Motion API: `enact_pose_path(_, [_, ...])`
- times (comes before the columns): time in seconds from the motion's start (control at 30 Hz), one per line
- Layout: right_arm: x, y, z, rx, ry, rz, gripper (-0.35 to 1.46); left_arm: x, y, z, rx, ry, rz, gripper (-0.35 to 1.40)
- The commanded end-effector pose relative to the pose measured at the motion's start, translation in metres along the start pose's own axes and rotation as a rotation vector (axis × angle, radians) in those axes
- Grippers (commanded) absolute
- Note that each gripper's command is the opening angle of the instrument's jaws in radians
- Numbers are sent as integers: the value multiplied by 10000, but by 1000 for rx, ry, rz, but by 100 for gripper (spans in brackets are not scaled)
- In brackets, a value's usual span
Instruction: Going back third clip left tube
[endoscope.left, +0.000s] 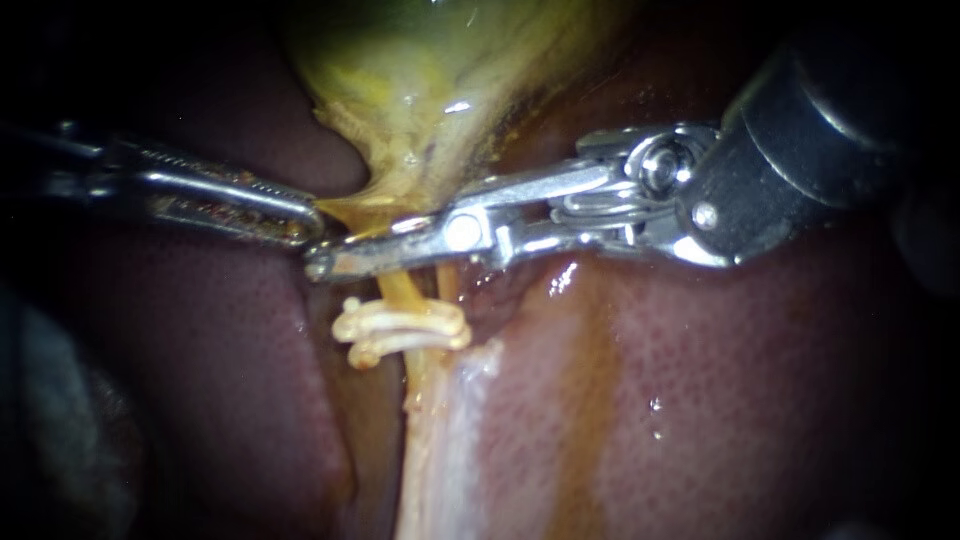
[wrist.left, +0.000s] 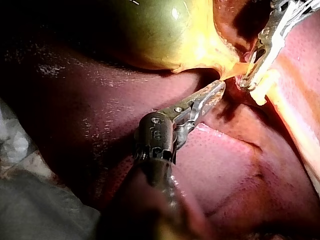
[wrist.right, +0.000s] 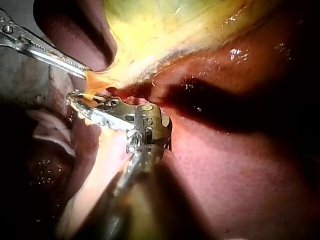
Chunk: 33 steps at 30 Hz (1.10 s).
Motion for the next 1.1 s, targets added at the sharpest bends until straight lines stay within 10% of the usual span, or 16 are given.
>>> enact_pose_path(0.03, [0,1,0,5,-9,-3,-35,0,0,0,0,0,0,-35])
enact_pose_path(0.2, [-6,5,5,26,-17,-18,-35,0,0,0,0,0,0,-35])
enact_pose_path(0.4, [-31,24,36,53,20,-121,40,-1,0,-1,0,0,0,-35])
enact_pose_path(0.73, [-42,54,40,-119,143,-373,50,-1,0,-1,-1,0,0,-35])
enact_pose_path(1.1, [-62,54,-7,-161,142,-601,50,-2,0,-3,-1,-1,1,-35])
